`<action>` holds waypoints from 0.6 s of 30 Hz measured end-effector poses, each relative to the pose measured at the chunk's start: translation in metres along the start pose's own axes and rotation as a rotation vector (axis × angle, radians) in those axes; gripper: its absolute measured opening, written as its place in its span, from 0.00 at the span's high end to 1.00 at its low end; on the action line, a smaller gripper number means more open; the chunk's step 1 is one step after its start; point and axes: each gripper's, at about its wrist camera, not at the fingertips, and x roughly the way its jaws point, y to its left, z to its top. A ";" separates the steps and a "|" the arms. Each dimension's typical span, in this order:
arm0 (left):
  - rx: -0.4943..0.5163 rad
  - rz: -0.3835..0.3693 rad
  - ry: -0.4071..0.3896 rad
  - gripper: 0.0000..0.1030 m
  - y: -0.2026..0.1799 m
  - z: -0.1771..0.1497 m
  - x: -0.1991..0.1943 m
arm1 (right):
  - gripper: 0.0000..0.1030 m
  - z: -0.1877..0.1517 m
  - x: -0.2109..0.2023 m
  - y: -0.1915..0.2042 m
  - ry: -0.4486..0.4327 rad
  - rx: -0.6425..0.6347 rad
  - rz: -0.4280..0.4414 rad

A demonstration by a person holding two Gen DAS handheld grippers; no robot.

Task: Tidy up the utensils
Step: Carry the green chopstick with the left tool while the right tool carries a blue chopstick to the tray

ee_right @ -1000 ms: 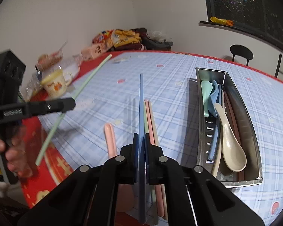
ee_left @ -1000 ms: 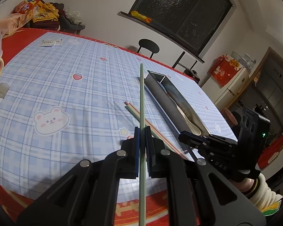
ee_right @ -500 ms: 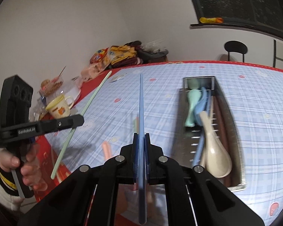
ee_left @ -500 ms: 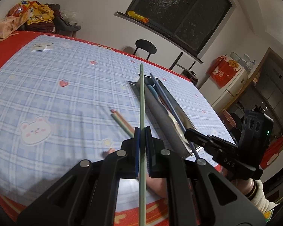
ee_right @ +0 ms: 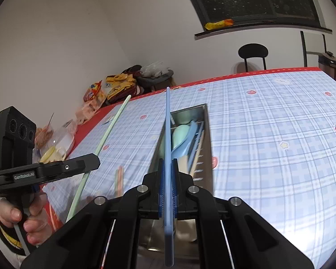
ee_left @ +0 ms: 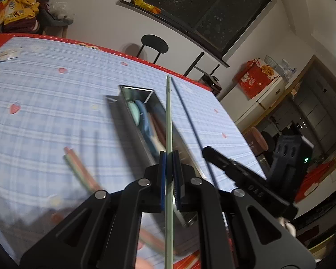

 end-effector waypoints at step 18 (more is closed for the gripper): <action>-0.234 0.034 0.021 0.90 0.004 0.015 0.084 | 0.94 -0.002 0.028 -0.030 0.026 0.081 0.011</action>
